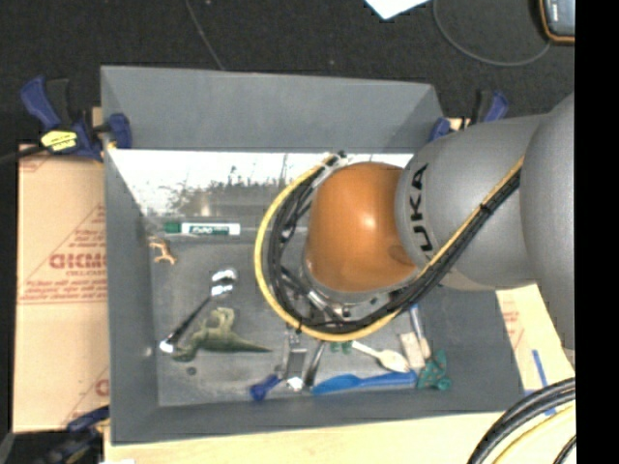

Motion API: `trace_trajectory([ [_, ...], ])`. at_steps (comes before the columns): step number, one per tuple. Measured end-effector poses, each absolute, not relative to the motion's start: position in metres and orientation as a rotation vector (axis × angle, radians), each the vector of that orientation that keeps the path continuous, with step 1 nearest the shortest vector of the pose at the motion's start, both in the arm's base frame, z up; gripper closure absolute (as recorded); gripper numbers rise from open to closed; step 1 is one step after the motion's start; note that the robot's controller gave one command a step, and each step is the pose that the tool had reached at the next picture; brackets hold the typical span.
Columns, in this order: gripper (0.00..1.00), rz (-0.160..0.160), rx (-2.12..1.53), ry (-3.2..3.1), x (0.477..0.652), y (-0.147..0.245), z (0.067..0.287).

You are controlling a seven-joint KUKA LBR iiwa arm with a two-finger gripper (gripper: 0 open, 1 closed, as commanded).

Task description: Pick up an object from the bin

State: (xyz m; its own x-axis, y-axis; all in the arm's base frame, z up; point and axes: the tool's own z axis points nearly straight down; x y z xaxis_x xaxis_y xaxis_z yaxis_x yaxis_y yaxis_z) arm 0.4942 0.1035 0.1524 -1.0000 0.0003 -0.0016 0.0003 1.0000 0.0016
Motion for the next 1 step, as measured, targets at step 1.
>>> trace_trajectory([
  [1, 0.0, 0.002, -1.104, 2.935, 0.5674, 0.152, 0.0731],
])
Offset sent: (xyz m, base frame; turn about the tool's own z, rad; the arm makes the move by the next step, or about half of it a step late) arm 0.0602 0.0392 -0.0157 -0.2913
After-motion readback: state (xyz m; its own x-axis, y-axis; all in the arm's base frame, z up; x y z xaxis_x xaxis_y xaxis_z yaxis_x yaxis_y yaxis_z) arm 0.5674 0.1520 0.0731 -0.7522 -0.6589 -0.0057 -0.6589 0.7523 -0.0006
